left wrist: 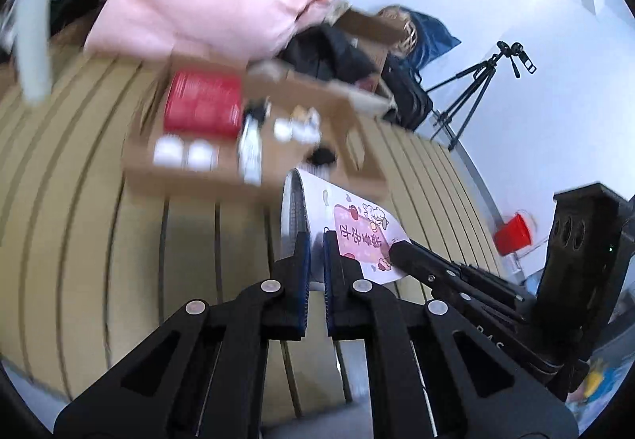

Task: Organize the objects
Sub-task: 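Grasp the pink printed card with the right tool and drop it into the tray, then withdraw the right tool and approach the white cotton-bud box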

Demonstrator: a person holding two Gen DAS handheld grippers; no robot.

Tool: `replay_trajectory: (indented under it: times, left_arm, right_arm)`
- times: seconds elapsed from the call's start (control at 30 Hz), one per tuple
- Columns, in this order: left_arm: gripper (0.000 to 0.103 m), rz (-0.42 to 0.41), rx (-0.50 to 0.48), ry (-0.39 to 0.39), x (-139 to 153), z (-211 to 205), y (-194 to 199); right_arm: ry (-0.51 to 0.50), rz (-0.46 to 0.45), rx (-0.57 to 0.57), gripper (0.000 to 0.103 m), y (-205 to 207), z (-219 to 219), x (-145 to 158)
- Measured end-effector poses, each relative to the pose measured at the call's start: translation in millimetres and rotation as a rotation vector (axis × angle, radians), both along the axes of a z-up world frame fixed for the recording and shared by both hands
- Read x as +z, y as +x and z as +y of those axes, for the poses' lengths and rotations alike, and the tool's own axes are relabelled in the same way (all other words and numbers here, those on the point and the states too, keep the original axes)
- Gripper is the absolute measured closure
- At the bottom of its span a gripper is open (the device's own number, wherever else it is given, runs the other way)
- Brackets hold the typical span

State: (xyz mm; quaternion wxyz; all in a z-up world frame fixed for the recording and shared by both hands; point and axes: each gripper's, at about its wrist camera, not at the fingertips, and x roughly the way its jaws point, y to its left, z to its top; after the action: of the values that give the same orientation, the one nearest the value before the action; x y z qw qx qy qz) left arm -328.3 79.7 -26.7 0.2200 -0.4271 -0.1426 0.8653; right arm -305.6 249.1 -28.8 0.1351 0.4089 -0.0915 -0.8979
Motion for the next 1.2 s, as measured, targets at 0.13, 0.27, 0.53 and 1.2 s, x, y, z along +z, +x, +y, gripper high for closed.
replay_trajectory:
  times: [0.13, 0.27, 0.53, 1.2]
  left_arm:
    - [0.101, -0.015, 0.009, -0.064, 9, 22, -69]
    - [0.100, -0.107, 0.018, -0.181, -27, 52, -123]
    - [0.094, -0.179, -0.042, -0.131, -82, 67, -149]
    - [0.045, 0.083, 0.124, -0.239, 16, -58, 123]
  right_arm:
    - [0.021, -0.027, 0.033, 0.097, -85, 4, 12]
    - [0.066, -0.222, 0.041, 0.097, -157, 12, -22]
    - [0.166, -0.363, -0.014, 0.096, -207, 36, -65]
    - [0.104, 0.068, 0.150, 0.037, 71, 44, 70]
